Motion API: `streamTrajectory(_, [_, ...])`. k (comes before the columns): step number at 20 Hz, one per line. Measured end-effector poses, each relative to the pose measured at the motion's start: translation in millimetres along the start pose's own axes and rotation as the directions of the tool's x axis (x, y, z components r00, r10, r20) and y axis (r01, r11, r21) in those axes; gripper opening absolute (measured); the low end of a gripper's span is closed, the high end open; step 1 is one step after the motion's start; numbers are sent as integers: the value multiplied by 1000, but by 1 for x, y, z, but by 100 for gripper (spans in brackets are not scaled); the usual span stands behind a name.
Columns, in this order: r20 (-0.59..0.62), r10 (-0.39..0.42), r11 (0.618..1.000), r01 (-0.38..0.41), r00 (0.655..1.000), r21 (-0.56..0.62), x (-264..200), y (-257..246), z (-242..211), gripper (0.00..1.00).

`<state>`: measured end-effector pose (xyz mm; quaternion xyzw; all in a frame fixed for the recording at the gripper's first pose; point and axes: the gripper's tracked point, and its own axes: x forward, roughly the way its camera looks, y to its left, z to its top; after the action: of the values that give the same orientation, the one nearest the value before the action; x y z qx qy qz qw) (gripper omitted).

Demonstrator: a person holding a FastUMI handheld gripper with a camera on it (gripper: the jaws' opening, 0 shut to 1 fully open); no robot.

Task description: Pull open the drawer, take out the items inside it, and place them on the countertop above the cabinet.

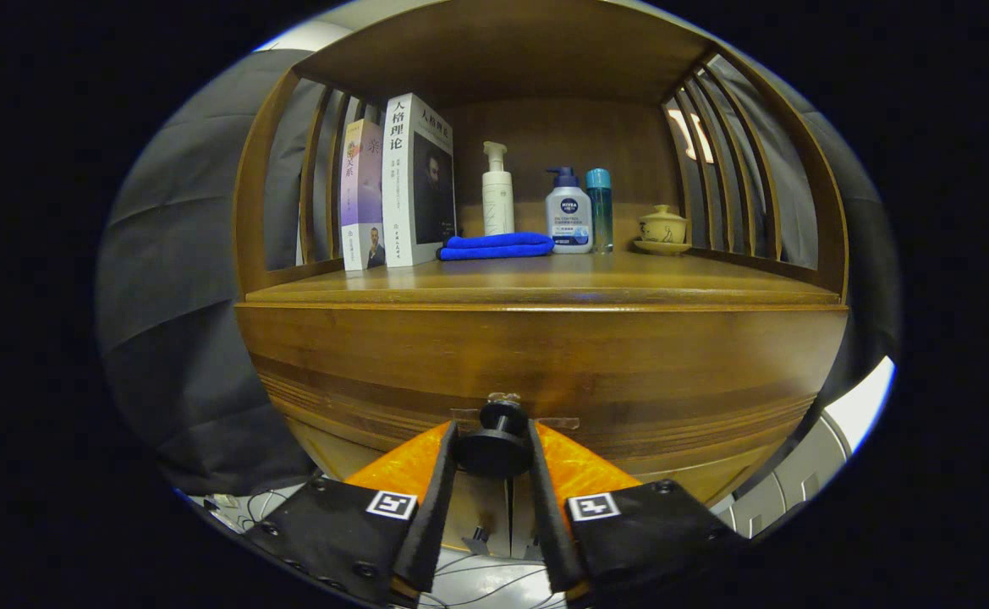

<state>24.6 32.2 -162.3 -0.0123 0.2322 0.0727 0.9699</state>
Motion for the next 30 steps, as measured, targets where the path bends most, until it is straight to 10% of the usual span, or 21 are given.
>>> streamTrajectory(4, [-17,-9,1000,9,1000,6,0,0,0,35])
streamTrajectory(30, [-38,31,999,-32,999,-28,-105,15,-34,35])
